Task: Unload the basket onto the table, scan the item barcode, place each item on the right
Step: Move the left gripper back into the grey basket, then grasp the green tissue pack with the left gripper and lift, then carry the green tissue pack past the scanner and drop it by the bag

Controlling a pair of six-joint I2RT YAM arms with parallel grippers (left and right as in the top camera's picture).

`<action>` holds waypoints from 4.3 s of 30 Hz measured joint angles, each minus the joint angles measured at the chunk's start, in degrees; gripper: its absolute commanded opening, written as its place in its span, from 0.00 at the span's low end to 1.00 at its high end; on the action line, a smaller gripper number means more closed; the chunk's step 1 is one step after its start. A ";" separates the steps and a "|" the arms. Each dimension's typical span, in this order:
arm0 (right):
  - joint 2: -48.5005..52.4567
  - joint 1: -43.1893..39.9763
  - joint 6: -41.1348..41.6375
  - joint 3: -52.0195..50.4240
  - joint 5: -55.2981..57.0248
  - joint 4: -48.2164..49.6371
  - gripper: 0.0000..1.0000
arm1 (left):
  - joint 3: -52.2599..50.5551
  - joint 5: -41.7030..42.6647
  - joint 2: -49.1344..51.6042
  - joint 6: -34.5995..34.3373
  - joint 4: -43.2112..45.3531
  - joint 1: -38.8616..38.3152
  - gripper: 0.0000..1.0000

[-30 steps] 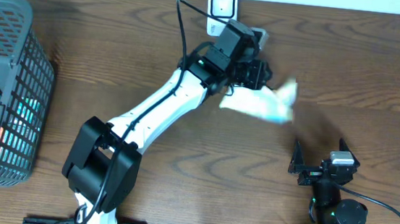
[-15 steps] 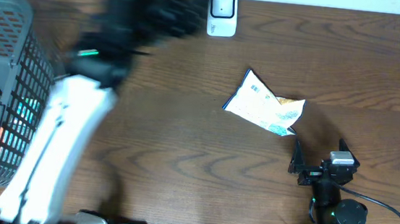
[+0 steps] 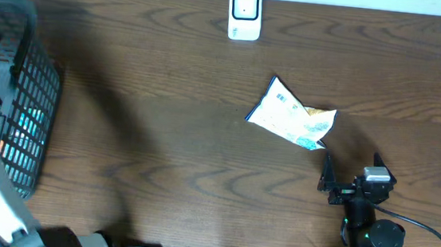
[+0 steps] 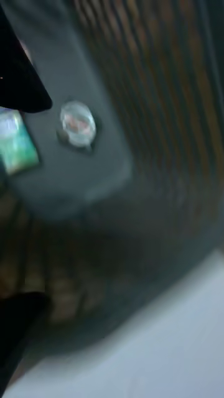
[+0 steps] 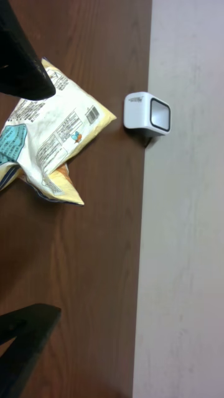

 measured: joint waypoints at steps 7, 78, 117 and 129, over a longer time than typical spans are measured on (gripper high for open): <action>0.00 0.00 0.00 0.00 0.00 0.00 0.99 | -0.07 -1.64 10.84 -5.73 -8.61 5.29 0.96; 0.00 0.00 0.00 0.00 0.00 0.00 0.99 | -6.36 16.13 29.31 34.49 -11.80 8.22 0.78; 0.00 0.00 0.00 0.00 0.00 0.00 0.99 | 1.03 31.56 -10.93 -16.74 6.40 6.99 0.07; 0.00 0.00 0.02 0.00 0.00 0.00 0.99 | 1.03 33.73 -6.27 -18.53 5.77 -30.47 0.08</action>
